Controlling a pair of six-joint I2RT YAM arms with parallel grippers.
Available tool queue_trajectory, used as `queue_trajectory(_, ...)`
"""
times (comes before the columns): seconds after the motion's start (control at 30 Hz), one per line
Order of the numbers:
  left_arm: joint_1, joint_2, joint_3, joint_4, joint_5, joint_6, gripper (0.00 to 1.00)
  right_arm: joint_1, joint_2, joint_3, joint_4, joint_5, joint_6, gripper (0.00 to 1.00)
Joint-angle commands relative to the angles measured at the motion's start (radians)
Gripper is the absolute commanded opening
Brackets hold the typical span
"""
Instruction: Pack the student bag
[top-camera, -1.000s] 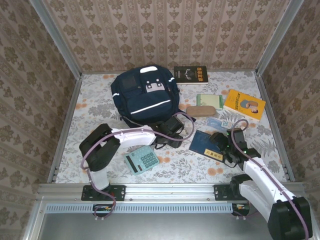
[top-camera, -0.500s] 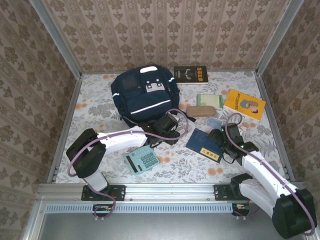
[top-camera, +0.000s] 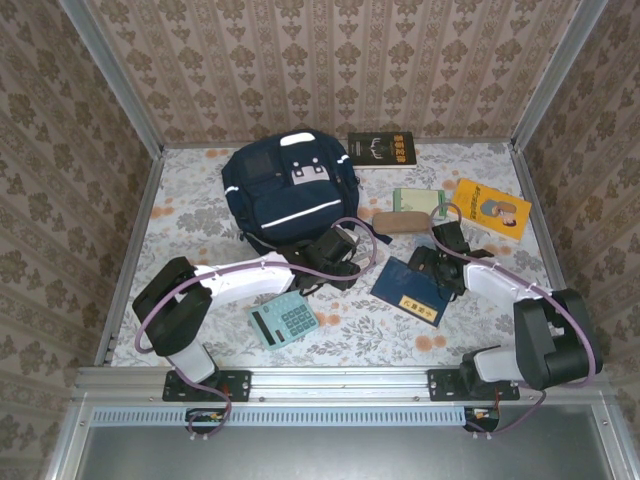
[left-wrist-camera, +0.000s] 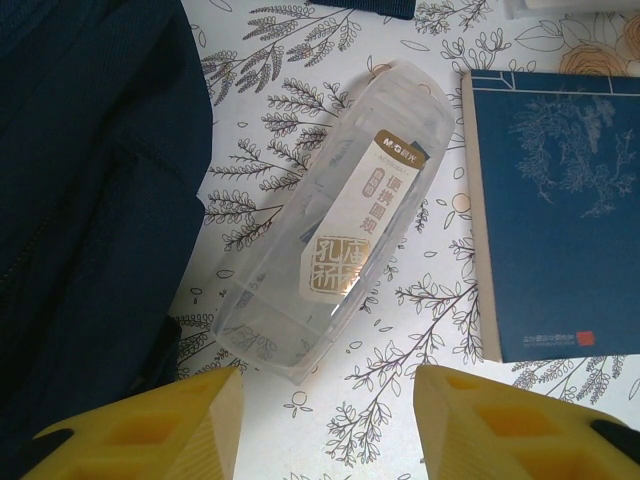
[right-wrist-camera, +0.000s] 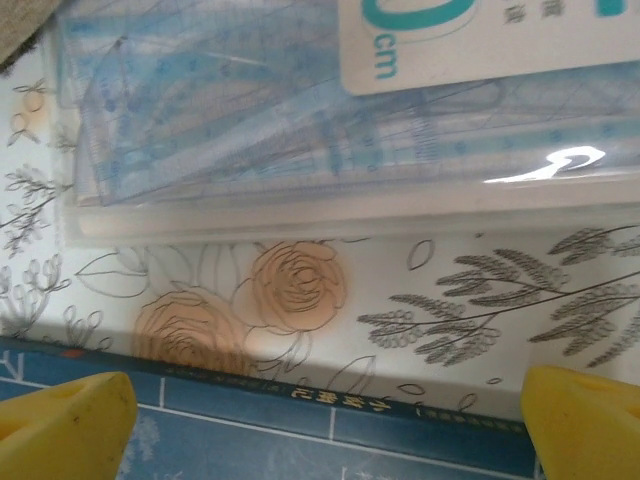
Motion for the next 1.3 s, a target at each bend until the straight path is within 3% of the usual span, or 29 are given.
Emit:
queue_trajectory(0.0,0.006,-0.006,-0.006,0.002,-0.02,0.0,0.5,0.031,-0.049,-0.051,0.028,-0.11,0.031,1.0)
queue_trajectory(0.43,0.014,-0.114,-0.052,-0.054,-0.061,-0.052,0.49,0.322,-0.234,-0.158,0.009,-0.144,0.156,0.94)
queue_trajectory(0.63,-0.09,-0.172,-0.118,-0.108,-0.143,-0.171,0.47,0.332,-0.292,-0.164,-0.017,-0.051,0.053,0.92)
queue_trajectory(0.87,-0.201,-0.092,-0.15,-0.08,-0.155,-0.316,0.37,0.331,-0.167,-0.149,0.039,-0.072,-0.007,0.83)
queue_trajectory(1.13,-0.188,0.007,-0.147,-0.053,-0.13,-0.361,0.3,0.352,-0.151,-0.188,0.16,-0.235,0.003,0.63)
queue_trajectory(1.27,-0.155,0.027,-0.16,-0.026,-0.103,-0.356,0.3,0.386,-0.143,-0.192,0.199,-0.293,0.006,0.6)
